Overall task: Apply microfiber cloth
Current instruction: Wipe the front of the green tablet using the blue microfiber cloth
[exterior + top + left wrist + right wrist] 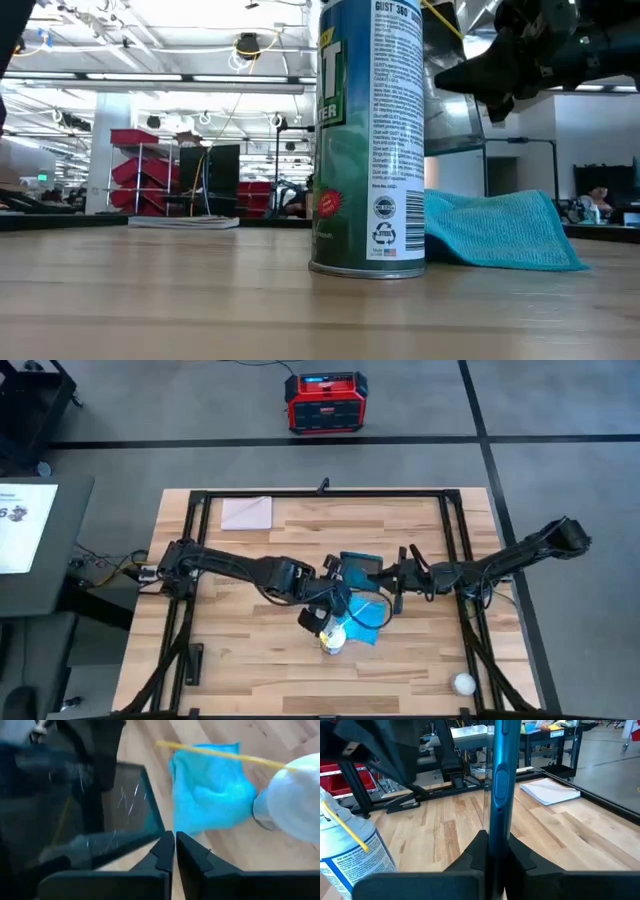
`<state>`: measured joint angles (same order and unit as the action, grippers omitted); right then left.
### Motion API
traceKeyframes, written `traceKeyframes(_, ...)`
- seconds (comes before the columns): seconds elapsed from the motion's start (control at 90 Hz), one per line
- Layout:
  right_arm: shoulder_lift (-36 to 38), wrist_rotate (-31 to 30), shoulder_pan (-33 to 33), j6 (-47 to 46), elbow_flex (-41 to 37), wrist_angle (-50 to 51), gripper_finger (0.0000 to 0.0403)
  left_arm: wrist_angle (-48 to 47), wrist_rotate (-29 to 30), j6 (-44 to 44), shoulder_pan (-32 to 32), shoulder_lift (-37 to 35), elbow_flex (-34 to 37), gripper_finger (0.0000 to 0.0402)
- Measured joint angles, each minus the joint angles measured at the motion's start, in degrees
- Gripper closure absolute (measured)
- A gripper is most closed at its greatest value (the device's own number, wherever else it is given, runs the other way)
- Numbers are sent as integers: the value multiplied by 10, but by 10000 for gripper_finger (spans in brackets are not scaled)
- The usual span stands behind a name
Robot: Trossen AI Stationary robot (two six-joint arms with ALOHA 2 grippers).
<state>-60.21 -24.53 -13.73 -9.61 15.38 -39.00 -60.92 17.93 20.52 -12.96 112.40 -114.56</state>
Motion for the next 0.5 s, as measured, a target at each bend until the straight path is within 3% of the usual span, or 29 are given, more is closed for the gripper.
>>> traceKeyframes(0.222,39,-11,11,24,0,25,391,18,-27,-13,20,0,14,402)
traceKeyframes(0.5,137,-13,34,26,0,133,391,72,-32,-22,42,3,100,402)
